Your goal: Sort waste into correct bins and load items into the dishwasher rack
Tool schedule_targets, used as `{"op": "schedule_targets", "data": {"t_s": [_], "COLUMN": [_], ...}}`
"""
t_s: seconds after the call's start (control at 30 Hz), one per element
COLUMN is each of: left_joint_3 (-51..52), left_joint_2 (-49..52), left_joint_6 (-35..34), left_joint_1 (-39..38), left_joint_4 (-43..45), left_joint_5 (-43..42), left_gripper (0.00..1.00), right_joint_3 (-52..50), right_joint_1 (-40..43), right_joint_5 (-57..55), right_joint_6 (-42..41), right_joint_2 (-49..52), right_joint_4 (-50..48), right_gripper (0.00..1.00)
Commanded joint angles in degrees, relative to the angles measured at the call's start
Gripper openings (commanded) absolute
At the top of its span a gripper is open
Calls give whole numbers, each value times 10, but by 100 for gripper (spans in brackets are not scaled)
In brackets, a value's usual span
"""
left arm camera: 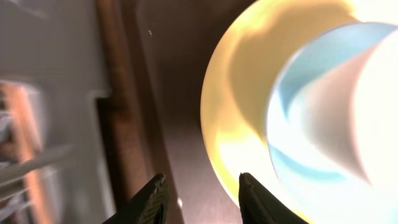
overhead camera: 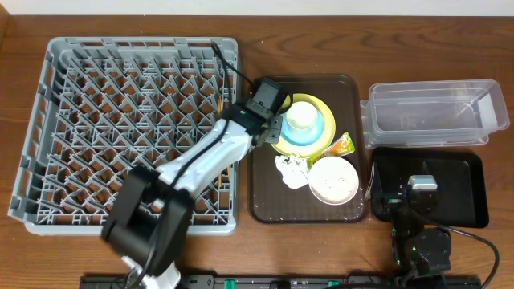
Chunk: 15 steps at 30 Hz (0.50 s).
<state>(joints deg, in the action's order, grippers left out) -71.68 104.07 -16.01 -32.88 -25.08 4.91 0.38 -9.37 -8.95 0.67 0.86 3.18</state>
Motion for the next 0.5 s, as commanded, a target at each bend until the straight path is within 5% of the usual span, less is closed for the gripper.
{"op": "schedule_targets", "data": {"t_s": [0.0, 0.3, 0.47], "left_joint_3": [2, 2, 2], "left_joint_2": [-80, -169, -168], "left_joint_6": [7, 51, 71], "left_joint_1": [0, -4, -31], "left_joint_4": [-13, 22, 33], "left_joint_5": [0, -133, -132], "left_gripper": [40, 40, 39], "right_joint_3": [-1, -1, -1], "right_joint_1": [4, 4, 4], "right_joint_5": [0, 0, 0], "right_joint_6": [2, 2, 2], "right_joint_2": [0, 0, 0], "right_joint_4": [2, 2, 2], "right_gripper": [99, 99, 99]}}
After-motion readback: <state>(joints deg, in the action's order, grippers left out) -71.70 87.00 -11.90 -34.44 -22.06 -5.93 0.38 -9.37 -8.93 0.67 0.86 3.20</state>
